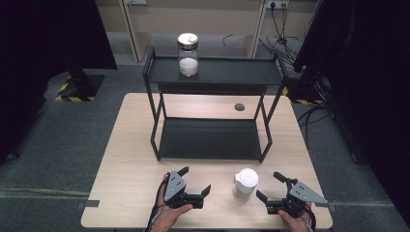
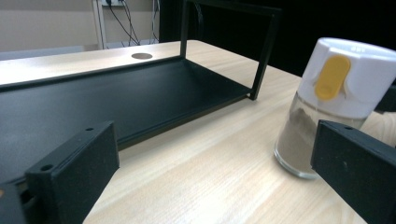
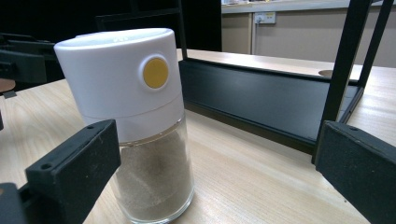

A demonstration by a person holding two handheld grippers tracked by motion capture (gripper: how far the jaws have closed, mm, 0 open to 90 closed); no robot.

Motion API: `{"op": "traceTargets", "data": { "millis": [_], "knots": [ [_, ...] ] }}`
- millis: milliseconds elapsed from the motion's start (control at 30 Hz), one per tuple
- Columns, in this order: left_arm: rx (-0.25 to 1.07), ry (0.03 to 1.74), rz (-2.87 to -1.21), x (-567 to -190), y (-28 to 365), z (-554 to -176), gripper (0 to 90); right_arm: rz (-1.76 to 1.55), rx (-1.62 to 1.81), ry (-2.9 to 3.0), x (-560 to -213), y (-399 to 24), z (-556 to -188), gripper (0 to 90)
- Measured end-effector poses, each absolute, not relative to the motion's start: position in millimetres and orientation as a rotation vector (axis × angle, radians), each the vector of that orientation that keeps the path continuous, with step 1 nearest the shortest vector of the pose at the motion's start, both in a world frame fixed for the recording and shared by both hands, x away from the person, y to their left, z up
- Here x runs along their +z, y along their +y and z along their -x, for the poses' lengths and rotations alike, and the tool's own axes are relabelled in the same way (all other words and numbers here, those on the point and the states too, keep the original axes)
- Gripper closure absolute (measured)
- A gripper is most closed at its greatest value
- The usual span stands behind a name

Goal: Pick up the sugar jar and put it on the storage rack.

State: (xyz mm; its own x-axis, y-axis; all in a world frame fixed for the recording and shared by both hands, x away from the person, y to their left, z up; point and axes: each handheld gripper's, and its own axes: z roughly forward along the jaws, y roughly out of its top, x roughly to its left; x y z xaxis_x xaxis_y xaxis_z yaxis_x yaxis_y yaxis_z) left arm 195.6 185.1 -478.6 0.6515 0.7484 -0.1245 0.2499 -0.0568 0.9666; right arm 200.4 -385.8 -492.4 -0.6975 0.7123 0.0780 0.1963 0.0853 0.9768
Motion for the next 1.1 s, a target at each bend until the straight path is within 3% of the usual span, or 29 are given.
{"op": "traceTargets", "data": {
  "millis": [1100],
  "knots": [
    [0.502, 0.834, -1.622, -493, 189, -188, 0.2, -0.893, 1.653, 1.951, -493, -387, -200, 0.5]
  ]
}}
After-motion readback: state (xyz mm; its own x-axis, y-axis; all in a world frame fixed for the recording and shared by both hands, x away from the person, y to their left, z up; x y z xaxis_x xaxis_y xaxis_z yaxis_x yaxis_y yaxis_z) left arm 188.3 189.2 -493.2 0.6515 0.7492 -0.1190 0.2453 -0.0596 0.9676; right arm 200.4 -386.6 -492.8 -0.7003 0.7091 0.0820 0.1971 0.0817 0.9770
